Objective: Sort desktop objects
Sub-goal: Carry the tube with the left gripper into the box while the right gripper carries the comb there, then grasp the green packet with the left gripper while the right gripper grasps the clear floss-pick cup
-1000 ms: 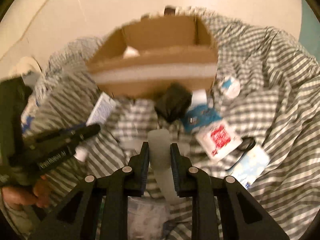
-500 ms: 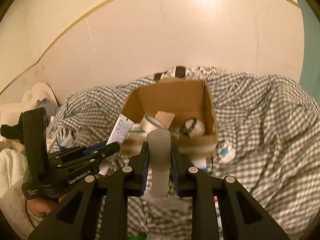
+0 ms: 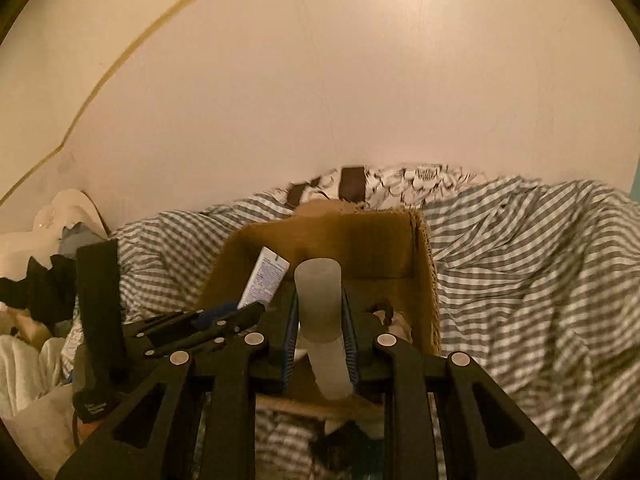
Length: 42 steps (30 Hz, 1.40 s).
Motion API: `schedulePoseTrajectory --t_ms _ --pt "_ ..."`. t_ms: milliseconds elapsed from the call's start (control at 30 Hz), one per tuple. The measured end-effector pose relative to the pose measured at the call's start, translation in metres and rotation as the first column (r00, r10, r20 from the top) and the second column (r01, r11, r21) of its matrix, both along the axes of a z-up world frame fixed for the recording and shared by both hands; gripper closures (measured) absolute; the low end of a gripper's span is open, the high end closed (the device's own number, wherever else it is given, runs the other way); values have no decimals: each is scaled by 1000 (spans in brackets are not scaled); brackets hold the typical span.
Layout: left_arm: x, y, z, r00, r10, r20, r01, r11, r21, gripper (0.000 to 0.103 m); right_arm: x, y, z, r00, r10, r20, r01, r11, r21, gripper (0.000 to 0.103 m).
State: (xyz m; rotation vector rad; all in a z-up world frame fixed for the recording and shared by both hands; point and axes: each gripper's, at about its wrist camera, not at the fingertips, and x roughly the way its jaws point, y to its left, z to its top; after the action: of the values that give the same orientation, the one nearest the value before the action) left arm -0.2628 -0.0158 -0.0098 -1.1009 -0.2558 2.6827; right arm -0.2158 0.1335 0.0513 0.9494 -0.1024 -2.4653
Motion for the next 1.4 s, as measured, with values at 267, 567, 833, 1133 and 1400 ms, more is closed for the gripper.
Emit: schedulePoseTrajectory --t_ms 267,567,833,1133,1400 --pt "-37 -3 -29 997 1 74 -3 1000 18 86 -54 0 -59 995 -57 78 54 998 43 80" --pt "-21 -8 -12 992 60 112 -62 998 14 14 -31 29 -26 989 -146 27 146 989 -14 41" --pt "72 -18 23 986 100 136 -97 995 -25 14 65 62 25 983 -166 73 167 986 -2 41" --pt "168 -12 24 979 88 185 -85 996 -25 14 181 74 39 972 -211 101 209 977 33 41" --pt "228 -3 -11 970 50 239 -34 997 -68 14 234 60 -11 983 -127 129 114 988 107 41"
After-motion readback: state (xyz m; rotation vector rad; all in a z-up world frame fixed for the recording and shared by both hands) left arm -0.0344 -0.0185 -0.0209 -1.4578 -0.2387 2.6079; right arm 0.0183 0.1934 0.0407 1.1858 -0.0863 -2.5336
